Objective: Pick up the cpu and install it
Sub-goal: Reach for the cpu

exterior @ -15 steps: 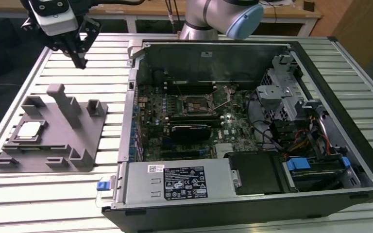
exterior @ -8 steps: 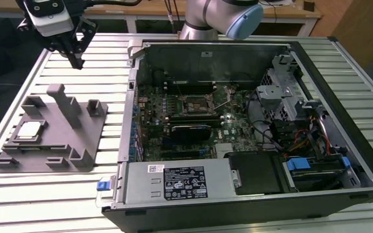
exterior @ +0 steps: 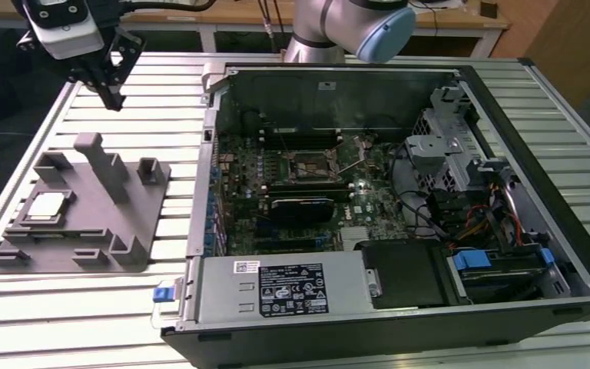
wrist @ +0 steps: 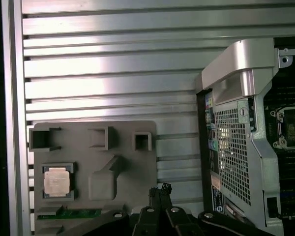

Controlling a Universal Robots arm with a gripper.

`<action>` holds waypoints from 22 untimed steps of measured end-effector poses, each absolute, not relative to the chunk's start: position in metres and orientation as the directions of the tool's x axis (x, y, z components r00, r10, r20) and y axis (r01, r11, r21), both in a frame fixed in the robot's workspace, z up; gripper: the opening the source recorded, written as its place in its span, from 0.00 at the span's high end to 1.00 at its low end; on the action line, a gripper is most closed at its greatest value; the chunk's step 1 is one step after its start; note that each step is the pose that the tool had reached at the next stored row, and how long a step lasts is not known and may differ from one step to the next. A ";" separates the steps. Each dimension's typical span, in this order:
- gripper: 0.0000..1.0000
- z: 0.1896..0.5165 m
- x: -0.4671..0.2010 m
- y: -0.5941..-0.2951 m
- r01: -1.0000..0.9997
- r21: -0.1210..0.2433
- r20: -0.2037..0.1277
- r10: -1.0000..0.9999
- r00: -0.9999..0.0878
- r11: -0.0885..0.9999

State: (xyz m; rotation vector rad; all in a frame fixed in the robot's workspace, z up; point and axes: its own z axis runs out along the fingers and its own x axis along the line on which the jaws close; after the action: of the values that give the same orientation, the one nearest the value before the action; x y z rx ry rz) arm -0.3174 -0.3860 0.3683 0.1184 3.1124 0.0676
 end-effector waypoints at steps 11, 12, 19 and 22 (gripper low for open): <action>0.89 0.366 -0.333 -0.386 0.075 0.044 -0.025 0.077 -0.997 0.996; 0.89 0.366 -0.334 -0.386 0.075 0.044 -0.024 0.076 -0.997 0.996; 0.89 0.365 -0.344 -0.386 0.075 0.044 -0.024 0.076 -0.997 0.996; 0.89 0.364 -0.347 -0.386 0.075 0.044 -0.024 0.076 -0.997 0.996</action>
State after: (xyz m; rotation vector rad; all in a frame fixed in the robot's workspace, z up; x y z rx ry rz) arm -0.3467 -0.3860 0.3640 0.1184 3.1125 0.0676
